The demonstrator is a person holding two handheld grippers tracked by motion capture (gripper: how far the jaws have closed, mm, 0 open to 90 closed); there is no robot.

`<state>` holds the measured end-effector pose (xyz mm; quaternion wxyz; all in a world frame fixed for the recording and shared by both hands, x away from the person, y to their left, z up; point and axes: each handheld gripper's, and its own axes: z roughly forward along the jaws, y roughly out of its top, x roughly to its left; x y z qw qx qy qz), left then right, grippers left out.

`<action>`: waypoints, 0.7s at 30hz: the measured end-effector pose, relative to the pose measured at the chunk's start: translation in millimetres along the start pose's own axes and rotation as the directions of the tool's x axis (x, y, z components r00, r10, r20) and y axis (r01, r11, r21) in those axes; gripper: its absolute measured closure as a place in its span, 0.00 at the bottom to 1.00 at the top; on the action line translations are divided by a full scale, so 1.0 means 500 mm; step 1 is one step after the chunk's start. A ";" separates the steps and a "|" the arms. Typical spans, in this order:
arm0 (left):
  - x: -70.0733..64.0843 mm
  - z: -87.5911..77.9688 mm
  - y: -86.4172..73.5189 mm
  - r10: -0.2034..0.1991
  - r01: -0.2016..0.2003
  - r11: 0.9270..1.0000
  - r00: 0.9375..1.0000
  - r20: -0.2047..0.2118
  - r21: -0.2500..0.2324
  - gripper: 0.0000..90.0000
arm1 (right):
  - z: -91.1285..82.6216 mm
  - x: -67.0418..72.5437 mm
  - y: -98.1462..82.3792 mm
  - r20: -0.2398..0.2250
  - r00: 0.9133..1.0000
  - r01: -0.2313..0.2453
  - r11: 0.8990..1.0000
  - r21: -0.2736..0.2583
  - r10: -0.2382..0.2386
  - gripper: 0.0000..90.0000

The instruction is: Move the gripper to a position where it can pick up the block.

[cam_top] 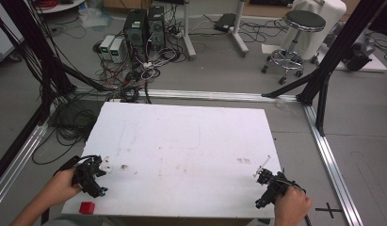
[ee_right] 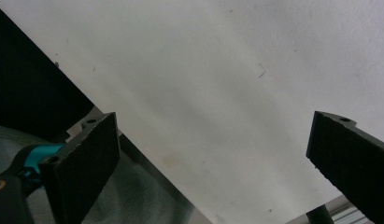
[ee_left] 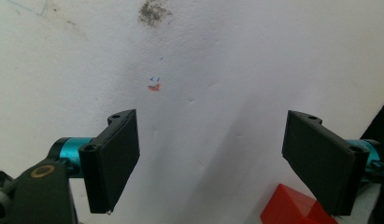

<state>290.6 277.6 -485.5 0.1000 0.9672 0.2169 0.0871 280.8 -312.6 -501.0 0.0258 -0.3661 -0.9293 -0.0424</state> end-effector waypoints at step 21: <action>-0.026 -0.032 -0.012 0.266 -0.269 0.963 0.960 0.082 0.030 0.22 | 0.001 0.001 0.002 -0.008 1.000 0.005 1.000 -0.001 -0.005 0.02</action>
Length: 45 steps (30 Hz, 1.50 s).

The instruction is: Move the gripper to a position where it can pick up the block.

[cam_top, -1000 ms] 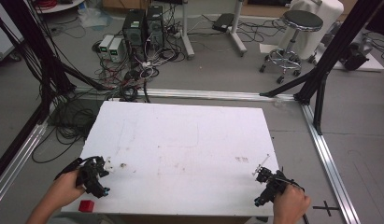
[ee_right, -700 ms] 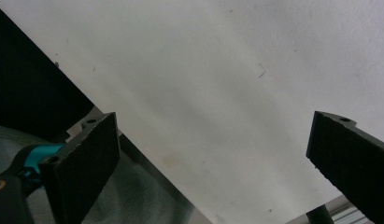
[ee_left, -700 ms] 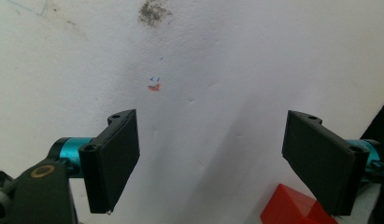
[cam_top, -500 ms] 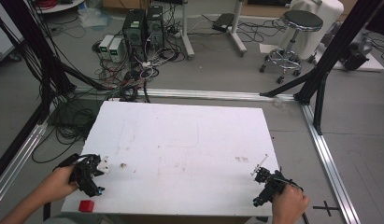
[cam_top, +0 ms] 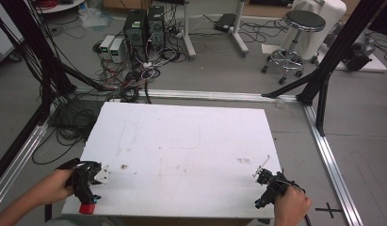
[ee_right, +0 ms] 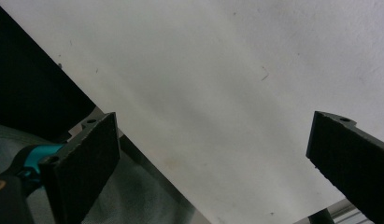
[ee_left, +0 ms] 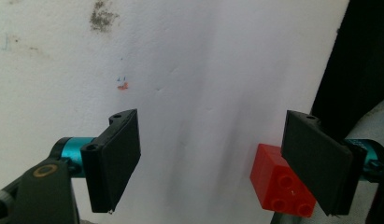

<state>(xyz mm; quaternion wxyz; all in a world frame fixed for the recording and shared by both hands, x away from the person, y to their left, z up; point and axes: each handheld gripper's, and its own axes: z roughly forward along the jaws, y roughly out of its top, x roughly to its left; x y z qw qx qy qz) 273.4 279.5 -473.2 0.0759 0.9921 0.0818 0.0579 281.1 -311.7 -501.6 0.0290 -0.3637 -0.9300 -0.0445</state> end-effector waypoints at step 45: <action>-0.069 0.024 -0.070 0.212 -0.217 0.975 0.972 0.097 0.046 0.24 | 0.008 0.000 0.004 -0.006 1.000 0.005 1.000 0.020 -0.004 0.02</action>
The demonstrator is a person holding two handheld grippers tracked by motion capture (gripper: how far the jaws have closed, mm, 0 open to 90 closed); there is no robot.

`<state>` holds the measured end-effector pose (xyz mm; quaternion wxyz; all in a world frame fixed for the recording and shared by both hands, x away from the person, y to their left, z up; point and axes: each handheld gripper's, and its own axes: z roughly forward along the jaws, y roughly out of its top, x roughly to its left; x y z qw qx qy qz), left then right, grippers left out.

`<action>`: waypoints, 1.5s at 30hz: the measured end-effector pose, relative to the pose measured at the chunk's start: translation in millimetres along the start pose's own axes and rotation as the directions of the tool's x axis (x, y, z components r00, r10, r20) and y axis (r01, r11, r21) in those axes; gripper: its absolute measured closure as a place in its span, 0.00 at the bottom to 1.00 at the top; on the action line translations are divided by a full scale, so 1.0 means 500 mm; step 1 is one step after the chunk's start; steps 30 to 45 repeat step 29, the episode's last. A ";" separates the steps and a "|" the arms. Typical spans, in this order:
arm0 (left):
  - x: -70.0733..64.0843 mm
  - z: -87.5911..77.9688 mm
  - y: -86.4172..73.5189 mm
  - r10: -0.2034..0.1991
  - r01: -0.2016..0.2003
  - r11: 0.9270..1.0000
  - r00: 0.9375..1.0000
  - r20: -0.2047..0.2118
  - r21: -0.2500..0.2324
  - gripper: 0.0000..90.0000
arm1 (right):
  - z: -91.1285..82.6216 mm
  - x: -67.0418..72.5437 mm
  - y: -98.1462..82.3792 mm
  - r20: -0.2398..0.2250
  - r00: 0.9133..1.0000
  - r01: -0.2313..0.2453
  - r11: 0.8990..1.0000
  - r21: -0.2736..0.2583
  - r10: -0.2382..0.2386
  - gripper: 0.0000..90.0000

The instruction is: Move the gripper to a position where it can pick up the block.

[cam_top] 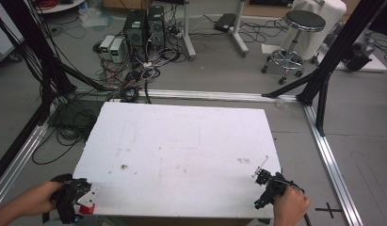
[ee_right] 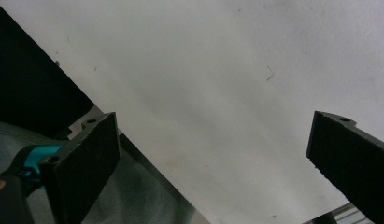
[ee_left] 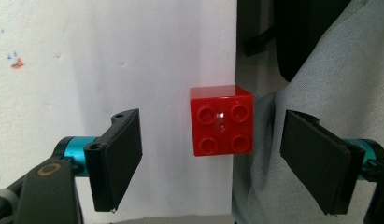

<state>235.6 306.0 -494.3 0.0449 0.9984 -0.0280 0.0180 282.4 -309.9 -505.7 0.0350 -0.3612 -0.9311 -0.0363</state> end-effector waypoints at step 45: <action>-0.007 0.048 -0.004 0.015 -0.016 1.000 1.000 0.023 0.011 0.25 | 0.004 -0.001 0.000 -0.007 1.000 0.001 1.000 0.005 -0.001 0.02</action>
